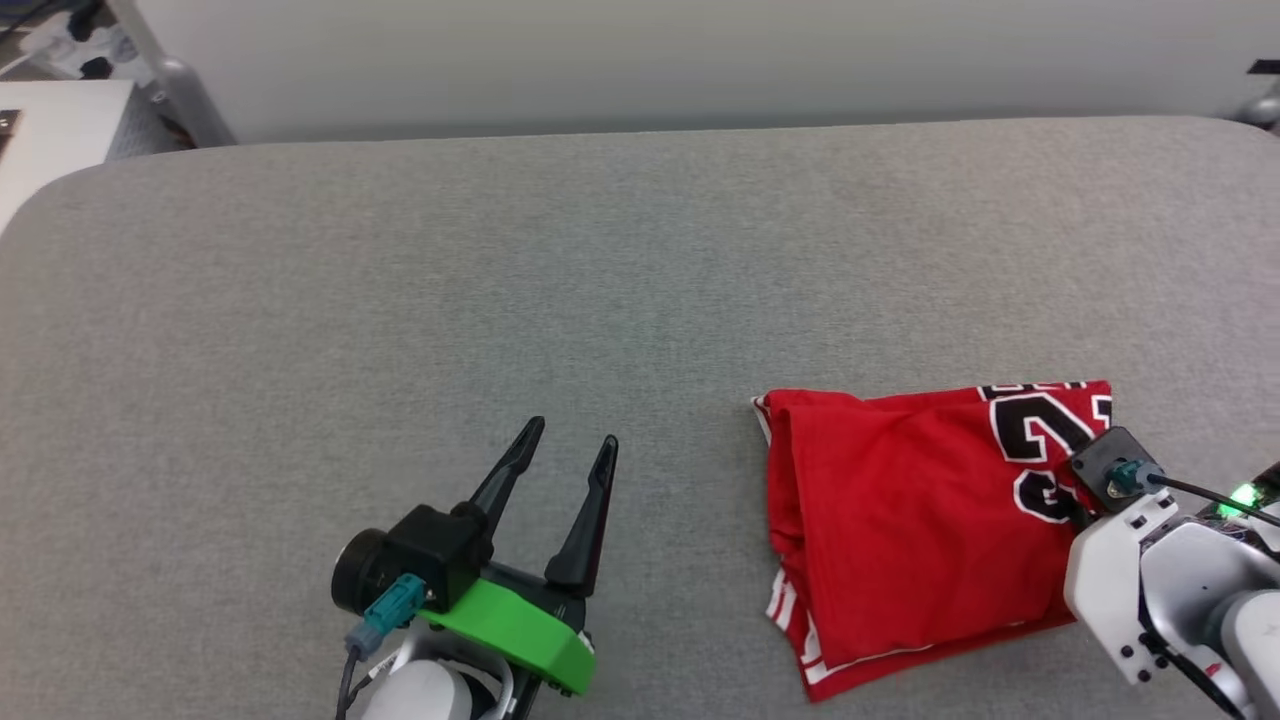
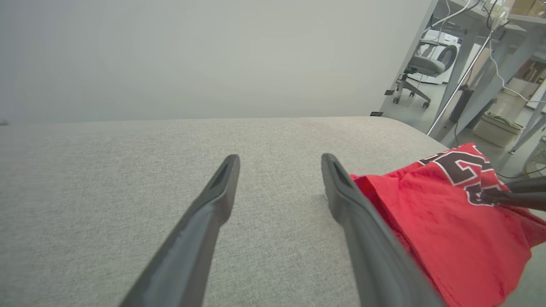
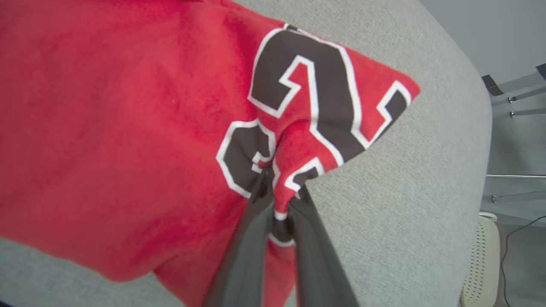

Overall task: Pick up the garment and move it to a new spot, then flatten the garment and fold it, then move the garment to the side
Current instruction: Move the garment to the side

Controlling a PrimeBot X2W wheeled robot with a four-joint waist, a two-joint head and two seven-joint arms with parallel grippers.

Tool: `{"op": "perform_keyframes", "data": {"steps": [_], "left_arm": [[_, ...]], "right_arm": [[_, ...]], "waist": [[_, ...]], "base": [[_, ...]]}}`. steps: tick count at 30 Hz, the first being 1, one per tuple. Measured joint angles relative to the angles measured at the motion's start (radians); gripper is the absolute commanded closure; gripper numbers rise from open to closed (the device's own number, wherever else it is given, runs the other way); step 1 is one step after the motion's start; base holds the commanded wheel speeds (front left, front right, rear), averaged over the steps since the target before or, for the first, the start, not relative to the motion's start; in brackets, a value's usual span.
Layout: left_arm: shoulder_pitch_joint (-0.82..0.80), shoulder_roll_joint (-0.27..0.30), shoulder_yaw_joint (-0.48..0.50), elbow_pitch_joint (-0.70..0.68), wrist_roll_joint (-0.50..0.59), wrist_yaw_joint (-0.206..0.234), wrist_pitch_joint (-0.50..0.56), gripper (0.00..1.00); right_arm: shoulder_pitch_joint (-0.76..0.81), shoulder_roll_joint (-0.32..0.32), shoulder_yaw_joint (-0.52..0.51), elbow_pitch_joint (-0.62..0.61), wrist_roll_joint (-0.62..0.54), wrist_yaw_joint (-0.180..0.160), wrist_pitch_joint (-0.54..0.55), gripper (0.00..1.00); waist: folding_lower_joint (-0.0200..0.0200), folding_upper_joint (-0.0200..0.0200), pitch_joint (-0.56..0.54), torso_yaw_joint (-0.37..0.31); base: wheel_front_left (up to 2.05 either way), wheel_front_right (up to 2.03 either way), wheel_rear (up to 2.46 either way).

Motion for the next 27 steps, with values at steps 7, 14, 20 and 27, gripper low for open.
{"op": "perform_keyframes", "data": {"steps": [7,14,20,27], "left_arm": [[-0.025,0.009,-0.056,-0.013,0.001,0.0,0.0,0.0],[-0.128,0.069,-0.121,-0.058,0.015,0.0,0.0,0.0],[-0.236,0.116,-0.177,-0.102,0.03,0.0,0.0,0.0],[-0.348,0.152,-0.218,-0.149,0.039,0.0,0.0,0.0]], "right_arm": [[-0.04,-0.099,-0.029,-0.019,-0.037,0.0,-0.067,1.0],[-0.122,-0.11,-0.135,0.064,-0.071,0.0,-0.19,1.0],[-0.23,-0.124,-0.216,0.192,-0.122,0.0,-0.303,1.0],[-0.34,-0.146,-0.324,0.361,-0.171,0.001,-0.39,1.0]], "waist": [[0.0,0.0,0.039,-0.112],[0.0,0.0,0.138,-0.199],[0.0,0.0,0.25,-0.249],[0.0001,0.0,0.379,-0.284]], "base": [[0.0,0.0,0.0],[0.0,0.0,0.0],[0.0,0.0,0.0],[0.0,0.0,0.0]]}}
